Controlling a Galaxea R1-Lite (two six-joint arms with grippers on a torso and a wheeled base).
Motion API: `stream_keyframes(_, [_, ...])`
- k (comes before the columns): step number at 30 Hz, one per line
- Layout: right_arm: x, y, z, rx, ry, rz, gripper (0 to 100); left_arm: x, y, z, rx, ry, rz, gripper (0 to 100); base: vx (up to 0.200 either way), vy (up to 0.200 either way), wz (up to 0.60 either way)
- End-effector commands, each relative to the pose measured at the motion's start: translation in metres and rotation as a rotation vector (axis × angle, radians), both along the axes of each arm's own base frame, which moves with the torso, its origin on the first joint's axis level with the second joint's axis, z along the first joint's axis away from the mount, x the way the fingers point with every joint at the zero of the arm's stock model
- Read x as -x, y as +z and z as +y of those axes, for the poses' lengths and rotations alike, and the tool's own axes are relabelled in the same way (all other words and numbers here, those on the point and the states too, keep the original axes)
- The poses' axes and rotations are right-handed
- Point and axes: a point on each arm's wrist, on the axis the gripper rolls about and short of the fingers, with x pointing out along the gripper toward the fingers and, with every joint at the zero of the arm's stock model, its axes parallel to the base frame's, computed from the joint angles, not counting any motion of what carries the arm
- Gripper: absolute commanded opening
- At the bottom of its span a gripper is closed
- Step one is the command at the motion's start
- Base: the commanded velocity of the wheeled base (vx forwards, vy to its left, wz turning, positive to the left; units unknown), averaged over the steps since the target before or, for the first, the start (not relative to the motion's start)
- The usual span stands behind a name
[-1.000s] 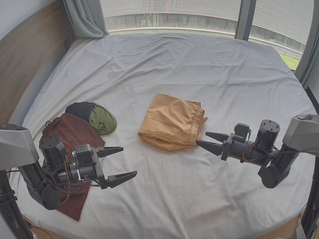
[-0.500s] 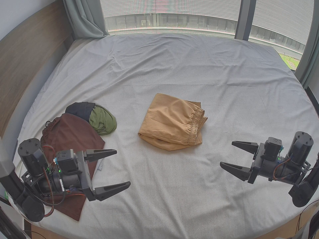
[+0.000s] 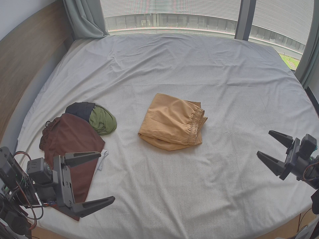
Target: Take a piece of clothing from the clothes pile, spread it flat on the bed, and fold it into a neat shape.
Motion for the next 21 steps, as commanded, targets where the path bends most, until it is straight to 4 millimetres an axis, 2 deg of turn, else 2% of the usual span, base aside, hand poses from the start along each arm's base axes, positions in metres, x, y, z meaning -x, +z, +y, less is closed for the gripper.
stream_keyframes(1, [0.027,0.019,-0.013,-0.006,-0.071,-0.115,100,0.021,0.013,0.001,0.043,-0.04,-0.048,100,0.0,0.0,0.0])
stream_keyframes(3, [0.03,0.021,-0.014,-0.006,-0.072,-0.124,100,0.024,0.015,-0.001,0.049,-0.056,-0.049,100,0.0,0.0,0.0])
stream_keyframes(6, [0.047,0.025,-0.016,-0.007,-0.083,-0.136,100,0.037,0.023,-0.007,0.077,-0.132,-0.082,100,0.0,0.0,0.0])
stream_keyframes(14, [0.084,0.023,-0.016,-0.006,-0.083,-0.1,100,0.048,0.026,-0.004,0.073,-0.143,-0.09,100,0.0,0.0,0.0])
stream_keyframes(15, [0.084,0.023,-0.016,-0.006,-0.083,-0.1,100,0.048,0.026,-0.004,0.073,-0.143,-0.09,100,0.0,0.0,0.0])
stream_keyframes(16, [0.094,0.021,-0.016,-0.008,-0.083,-0.089,100,0.054,0.026,-0.005,0.071,-0.169,-0.082,100,0.0,0.0,0.0])
stream_keyframes(21, [0.107,0.016,-0.017,-0.025,-0.081,-0.064,100,0.071,0.028,0.0,0.068,-0.2,-0.071,100,0.0,0.0,0.0])
